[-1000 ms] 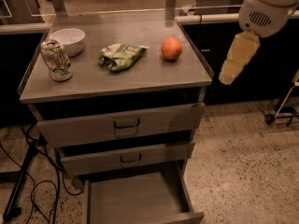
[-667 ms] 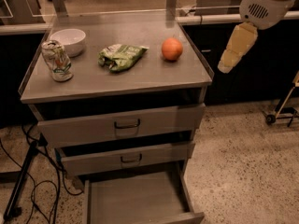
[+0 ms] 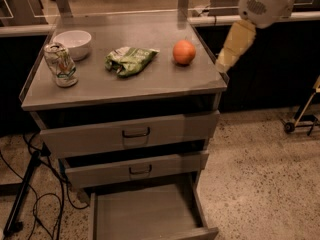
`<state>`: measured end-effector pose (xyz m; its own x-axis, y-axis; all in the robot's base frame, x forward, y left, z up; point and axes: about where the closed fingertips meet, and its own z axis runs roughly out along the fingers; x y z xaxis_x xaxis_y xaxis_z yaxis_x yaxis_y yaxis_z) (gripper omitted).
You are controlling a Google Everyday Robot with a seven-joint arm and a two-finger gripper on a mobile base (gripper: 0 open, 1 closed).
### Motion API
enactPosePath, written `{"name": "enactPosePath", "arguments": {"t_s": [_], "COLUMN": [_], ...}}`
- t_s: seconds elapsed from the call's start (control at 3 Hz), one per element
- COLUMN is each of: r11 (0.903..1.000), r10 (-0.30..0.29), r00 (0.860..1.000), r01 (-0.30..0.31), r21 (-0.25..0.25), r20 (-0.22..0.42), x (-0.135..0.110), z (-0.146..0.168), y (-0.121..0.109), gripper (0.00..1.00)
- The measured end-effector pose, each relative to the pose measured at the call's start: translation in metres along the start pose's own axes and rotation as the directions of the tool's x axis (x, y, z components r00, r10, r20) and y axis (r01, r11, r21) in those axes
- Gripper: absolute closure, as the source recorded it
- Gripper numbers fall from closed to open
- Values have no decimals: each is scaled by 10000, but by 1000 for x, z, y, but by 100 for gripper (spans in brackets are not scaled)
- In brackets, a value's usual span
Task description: Place orange into bottom drawer
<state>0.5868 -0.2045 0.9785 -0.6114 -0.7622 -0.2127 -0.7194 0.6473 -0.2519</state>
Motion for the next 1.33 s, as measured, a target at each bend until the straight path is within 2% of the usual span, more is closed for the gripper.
{"name": "enactPosePath", "arguments": {"t_s": [0.33,0.67,1.0,1.33], "r11": [9980,9940,9947,9869], "r10": [374,785,796,1556], "r00": [9991,9955,9948,9867], "r01": [-364,-741,-750,-1531], "r21": [-526,-807,-709,-518], "r20": [181,537,641,482], "x": [-37,-66,-77,-100], "z": [10,22,27,47], "y": [2,-1,-3,-19], "gripper": [0,0,0,0]}}
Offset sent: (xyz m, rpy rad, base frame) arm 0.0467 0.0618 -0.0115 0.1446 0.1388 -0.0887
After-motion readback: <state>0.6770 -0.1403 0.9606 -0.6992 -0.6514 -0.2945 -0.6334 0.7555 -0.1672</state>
